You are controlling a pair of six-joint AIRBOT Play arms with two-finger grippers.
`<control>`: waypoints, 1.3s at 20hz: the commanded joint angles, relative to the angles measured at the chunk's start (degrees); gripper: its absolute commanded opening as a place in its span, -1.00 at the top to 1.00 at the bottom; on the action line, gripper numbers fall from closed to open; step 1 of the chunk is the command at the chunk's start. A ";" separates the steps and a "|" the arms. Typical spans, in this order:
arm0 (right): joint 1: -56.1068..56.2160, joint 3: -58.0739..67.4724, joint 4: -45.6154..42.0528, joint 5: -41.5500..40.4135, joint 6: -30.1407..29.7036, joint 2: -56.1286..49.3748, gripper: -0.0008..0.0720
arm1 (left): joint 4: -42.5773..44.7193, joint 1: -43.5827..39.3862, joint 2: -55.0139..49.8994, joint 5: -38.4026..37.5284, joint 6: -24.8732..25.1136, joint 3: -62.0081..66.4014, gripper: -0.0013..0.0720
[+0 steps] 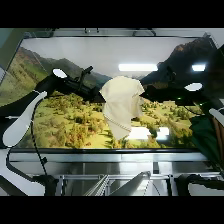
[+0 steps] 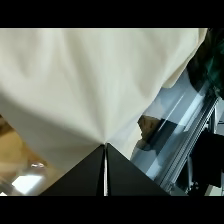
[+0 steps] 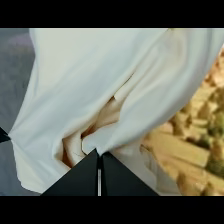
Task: Fold the shirts.
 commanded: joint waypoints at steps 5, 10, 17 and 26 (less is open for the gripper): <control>-2.38 -0.09 -3.19 3.45 1.40 0.66 -0.63 | 0.55 3.39 -0.94 -6.73 0.22 0.04 -0.05; -13.31 -0.07 -8.90 8.31 5.25 -0.79 -0.67 | 10.88 8.98 -0.87 -11.52 -5.09 0.44 -0.98; -11.63 -0.07 -6.29 12.37 4.66 -7.19 -0.67 | 3.87 10.86 -1.31 -1.01 -6.40 -6.93 -0.95; -2.01 -0.04 5.07 11.78 2.45 -12.20 -0.97 | 2.64 0.20 -13.44 -1.44 -9.25 7.65 -0.94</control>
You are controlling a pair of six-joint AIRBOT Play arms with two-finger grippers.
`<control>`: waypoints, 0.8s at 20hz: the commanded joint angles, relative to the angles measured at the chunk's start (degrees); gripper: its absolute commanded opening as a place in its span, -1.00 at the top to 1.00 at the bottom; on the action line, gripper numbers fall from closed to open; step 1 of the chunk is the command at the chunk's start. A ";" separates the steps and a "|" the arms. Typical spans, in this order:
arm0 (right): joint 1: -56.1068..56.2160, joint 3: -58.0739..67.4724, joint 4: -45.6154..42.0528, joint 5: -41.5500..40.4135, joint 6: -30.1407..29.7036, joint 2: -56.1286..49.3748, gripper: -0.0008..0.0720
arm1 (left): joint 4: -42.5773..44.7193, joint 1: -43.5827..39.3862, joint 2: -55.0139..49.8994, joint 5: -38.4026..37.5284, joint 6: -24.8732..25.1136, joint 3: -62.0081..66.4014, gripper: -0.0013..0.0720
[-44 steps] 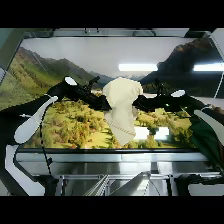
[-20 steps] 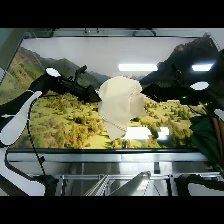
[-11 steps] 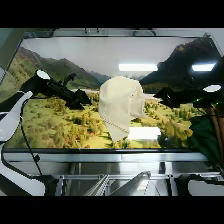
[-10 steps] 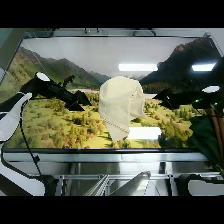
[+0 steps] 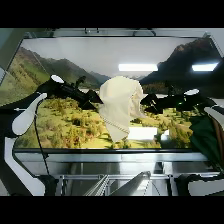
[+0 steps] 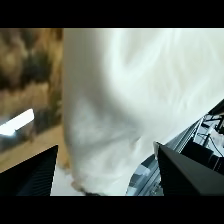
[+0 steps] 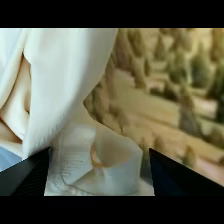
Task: Fold the shirts.
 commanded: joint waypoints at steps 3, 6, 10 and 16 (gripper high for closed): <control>4.04 0.00 4.98 -0.85 -0.61 -1.64 -0.96 | 0.92 -6.16 -6.21 -0.52 -2.29 10.58 -0.93; 5.33 0.02 7.41 -1.18 -0.74 -2.62 -0.07 | 0.96 -7.52 -7.45 -2.14 -2.38 14.19 0.35; 4.96 0.09 9.60 0.22 -4.57 -2.23 0.93 | 0.90 -6.88 -7.28 -5.44 -2.71 17.18 0.93; -6.56 2.23 9.53 2.49 -4.46 12.76 0.94 | 1.01 0.35 -0.66 -21.86 -4.42 26.97 0.94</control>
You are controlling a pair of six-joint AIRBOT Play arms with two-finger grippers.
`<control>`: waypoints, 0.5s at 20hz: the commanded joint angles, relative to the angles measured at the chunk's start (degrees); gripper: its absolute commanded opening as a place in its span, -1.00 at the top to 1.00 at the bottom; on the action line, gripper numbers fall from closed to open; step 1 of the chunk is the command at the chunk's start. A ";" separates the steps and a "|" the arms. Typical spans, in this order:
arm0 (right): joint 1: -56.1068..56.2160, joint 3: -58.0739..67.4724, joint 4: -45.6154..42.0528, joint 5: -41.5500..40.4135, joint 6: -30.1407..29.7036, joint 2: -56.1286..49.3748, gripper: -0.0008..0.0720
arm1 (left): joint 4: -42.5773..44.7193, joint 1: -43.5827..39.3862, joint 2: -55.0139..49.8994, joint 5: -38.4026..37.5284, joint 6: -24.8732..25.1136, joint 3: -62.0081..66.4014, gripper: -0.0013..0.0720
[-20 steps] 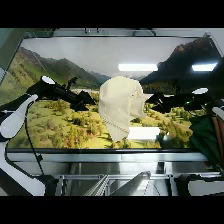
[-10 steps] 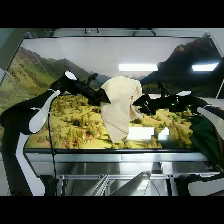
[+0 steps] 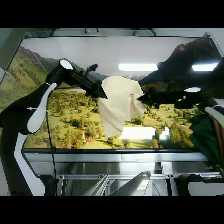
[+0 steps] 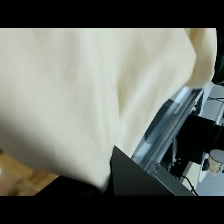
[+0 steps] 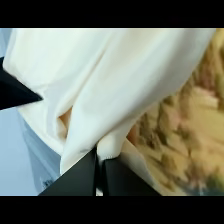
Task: Fold the shirts.
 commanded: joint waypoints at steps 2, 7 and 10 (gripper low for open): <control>-11.58 2.80 0.39 0.83 0.79 14.80 0.94 | 0.09 7.63 7.87 -8.02 -1.60 7.37 0.94; -22.47 2.93 -3.72 2.45 2.73 26.73 0.94 | 0.50 14.60 17.25 -10.34 -1.62 7.34 0.93; -22.14 2.91 -6.58 8.76 2.69 27.71 0.94 | 0.50 15.23 21.27 -10.54 -1.51 0.39 0.93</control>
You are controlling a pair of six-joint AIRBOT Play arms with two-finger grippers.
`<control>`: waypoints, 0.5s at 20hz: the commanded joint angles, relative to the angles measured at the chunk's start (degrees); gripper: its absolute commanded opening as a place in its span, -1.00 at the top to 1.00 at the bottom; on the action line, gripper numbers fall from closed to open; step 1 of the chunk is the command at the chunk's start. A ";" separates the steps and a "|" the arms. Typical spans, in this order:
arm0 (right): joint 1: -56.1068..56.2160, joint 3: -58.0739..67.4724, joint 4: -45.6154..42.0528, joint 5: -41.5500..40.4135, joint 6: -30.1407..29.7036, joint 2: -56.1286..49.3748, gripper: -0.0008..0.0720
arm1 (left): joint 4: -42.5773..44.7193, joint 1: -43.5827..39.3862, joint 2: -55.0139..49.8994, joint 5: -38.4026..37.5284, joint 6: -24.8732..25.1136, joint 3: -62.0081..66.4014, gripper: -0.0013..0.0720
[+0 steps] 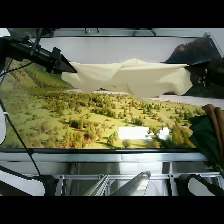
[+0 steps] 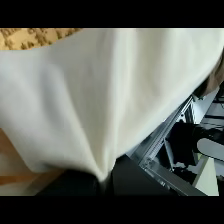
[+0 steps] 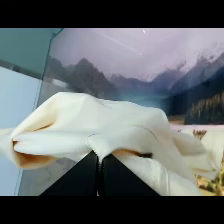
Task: Fold the shirts.
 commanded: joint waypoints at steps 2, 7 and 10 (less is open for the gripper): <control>0.48 -0.37 -6.12 7.06 0.44 2.45 0.94 | 0.26 0.68 5.73 -1.53 1.14 -11.15 0.93; 7.13 -3.10 -10.97 6.95 0.46 0.00 0.90 | 0.37 -2.45 5.95 -1.46 6.36 -27.23 0.90; 6.25 -3.10 -14.71 6.82 1.33 -1.40 -0.45 | 1.03 -1.53 5.97 -1.70 7.91 -32.98 -0.91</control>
